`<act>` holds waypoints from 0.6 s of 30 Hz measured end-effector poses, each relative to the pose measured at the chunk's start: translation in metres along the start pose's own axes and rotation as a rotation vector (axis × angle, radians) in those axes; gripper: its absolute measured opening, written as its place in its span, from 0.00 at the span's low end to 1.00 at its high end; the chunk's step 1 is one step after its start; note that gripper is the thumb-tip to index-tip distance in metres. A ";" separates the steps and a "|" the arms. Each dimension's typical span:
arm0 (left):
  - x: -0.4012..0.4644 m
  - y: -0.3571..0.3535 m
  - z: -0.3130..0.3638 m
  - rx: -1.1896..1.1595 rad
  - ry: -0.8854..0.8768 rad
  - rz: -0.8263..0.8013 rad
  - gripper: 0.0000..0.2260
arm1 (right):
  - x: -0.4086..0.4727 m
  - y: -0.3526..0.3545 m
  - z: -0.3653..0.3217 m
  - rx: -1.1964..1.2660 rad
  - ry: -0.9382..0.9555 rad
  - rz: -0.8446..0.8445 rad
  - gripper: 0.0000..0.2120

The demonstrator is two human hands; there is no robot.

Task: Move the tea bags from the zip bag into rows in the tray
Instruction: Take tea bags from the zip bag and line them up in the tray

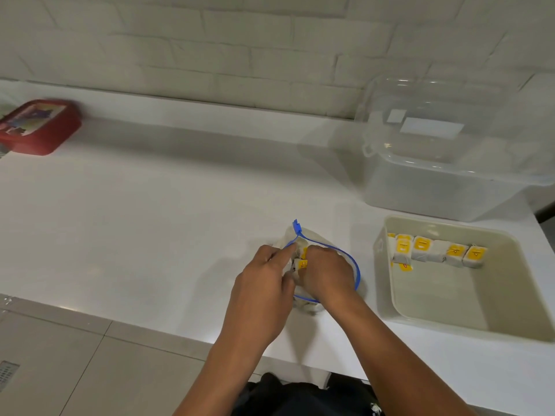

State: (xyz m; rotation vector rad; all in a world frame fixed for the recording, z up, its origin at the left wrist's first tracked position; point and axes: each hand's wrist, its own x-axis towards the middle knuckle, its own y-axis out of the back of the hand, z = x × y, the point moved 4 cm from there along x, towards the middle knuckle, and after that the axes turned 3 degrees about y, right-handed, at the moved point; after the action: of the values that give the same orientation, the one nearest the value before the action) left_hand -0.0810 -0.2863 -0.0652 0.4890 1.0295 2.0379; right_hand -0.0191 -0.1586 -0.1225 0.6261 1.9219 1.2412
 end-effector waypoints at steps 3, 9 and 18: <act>-0.002 0.000 -0.005 -0.008 0.008 0.005 0.24 | -0.005 0.008 0.001 0.061 0.022 0.022 0.07; -0.004 0.001 -0.010 0.062 0.016 0.021 0.25 | -0.041 0.041 -0.015 0.631 0.104 0.014 0.02; -0.009 0.009 -0.011 0.004 -0.089 0.040 0.19 | -0.074 0.062 -0.003 1.121 -0.025 -0.108 0.04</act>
State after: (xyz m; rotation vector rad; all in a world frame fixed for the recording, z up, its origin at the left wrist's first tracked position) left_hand -0.0866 -0.3021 -0.0643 0.6016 0.9778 2.0304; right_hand 0.0227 -0.1887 -0.0407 1.0322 2.4900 -0.0311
